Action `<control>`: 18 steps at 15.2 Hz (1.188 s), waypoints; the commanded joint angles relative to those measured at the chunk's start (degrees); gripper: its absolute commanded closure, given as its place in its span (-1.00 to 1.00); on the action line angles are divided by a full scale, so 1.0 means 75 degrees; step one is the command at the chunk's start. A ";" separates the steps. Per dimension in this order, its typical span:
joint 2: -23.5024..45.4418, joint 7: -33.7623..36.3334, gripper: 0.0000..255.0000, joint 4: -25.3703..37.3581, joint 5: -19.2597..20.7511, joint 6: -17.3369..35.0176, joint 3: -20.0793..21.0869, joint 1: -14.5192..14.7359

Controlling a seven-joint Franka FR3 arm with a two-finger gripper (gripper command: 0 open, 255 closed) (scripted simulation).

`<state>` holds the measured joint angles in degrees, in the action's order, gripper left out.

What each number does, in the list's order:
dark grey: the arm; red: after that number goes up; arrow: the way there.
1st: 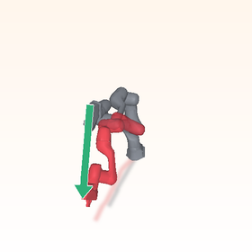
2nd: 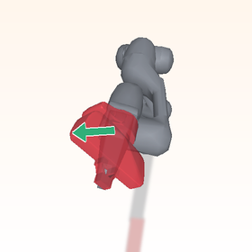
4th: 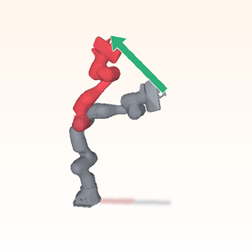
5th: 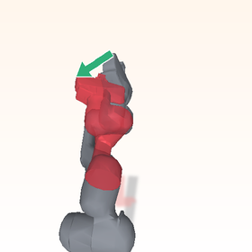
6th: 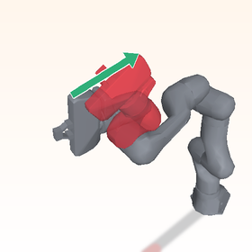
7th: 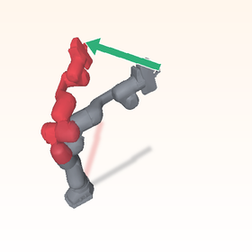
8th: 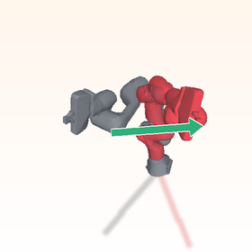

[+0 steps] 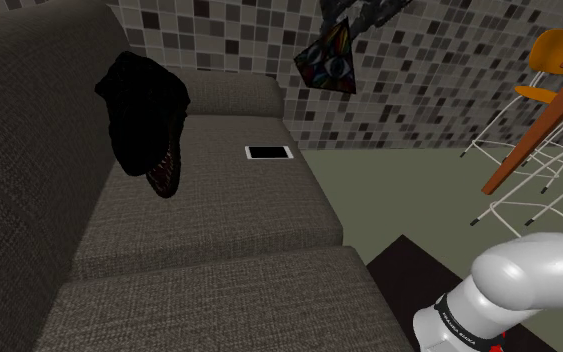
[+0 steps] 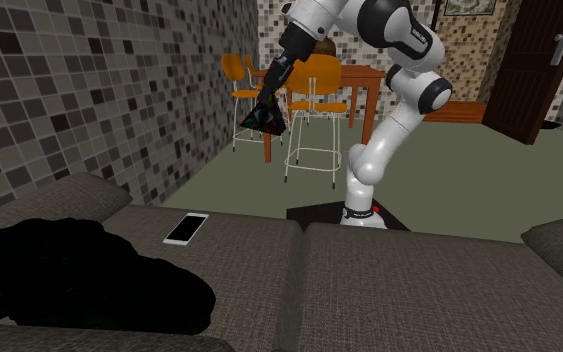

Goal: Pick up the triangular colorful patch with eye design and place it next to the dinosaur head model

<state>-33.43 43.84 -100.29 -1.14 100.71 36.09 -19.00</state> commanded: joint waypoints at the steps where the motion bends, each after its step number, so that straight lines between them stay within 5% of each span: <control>1: 0.0674 0.0297 1.00 0.0577 0.0273 0.0081 0.0553 -0.0353; 5: 0.2121 0.1005 1.00 0.1826 0.1212 0.0007 0.1951 -0.1124; 8: 0.3845 0.1950 1.00 0.3045 0.2913 -0.0428 0.3757 -0.1713; 9: 0.4819 0.2472 1.00 0.3562 0.4062 -0.0823 0.4503 -0.1566; 10: 0.5834 0.2921 1.00 0.4139 0.5293 -0.1339 0.4861 -0.0908; 12: 0.7086 0.3132 1.00 0.5368 0.6728 -0.2065 0.4352 0.0869; 13: 0.7232 0.3079 1.00 0.5660 0.6833 -0.2141 0.3995 0.1327; 18: 0.6697 0.3299 1.00 0.4411 0.6172 -0.1301 0.4264 0.0283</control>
<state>17.42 68.25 -65.59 45.88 89.78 67.68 -15.58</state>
